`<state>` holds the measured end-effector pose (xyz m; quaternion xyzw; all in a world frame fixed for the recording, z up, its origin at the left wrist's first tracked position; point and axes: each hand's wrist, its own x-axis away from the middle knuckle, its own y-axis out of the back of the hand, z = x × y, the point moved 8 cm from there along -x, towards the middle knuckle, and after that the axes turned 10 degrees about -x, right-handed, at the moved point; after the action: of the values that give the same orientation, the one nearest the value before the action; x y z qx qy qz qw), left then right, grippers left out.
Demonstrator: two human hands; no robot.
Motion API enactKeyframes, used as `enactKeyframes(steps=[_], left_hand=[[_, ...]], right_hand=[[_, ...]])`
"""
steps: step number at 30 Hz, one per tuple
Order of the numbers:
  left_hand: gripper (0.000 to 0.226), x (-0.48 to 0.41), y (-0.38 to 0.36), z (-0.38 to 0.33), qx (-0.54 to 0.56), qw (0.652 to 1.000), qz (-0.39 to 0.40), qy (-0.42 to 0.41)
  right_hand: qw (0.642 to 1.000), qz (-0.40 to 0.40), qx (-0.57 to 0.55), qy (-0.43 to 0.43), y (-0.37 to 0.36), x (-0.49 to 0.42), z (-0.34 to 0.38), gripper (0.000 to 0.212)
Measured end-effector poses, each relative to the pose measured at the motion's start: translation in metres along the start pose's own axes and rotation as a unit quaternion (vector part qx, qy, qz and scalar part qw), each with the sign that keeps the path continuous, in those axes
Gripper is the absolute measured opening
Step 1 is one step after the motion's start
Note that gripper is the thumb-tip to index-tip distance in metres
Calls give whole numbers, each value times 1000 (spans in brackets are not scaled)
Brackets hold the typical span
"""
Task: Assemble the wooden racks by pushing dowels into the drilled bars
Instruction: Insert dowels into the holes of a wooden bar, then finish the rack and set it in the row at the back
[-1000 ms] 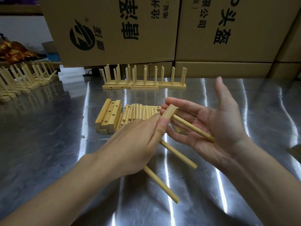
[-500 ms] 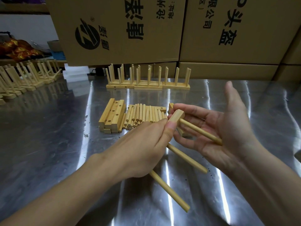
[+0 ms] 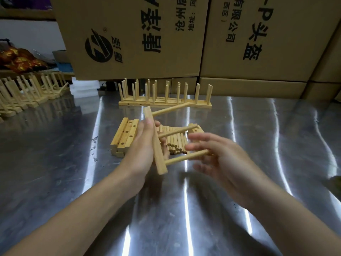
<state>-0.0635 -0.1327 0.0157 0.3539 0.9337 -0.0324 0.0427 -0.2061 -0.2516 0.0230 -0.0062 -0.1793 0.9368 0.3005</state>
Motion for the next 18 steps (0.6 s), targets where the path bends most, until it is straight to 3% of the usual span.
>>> enactKeyframes(steps=[3, 6, 11, 14, 18], left_hand=[[34, -1, -4, -2, 16, 1000, 14, 2], [34, -2, -4, -9, 76, 997, 7, -13], [38, -2, -3, -15, 192, 981, 32, -21], [31, -1, -4, -12, 196, 980, 38, -18], [35, 0, -4, -10, 164, 986, 8, -22]], right_hand=[[996, 25, -82, -35, 0, 1, -6, 30], [989, 26, -141, -37, 5, -3, -3, 61], [995, 27, 80, 52, 0, -1, -2, 50], [988, -18, 114, 103, 3, 1, 0, 45], [986, -17, 116, 121, 7, -7, 16, 44]])
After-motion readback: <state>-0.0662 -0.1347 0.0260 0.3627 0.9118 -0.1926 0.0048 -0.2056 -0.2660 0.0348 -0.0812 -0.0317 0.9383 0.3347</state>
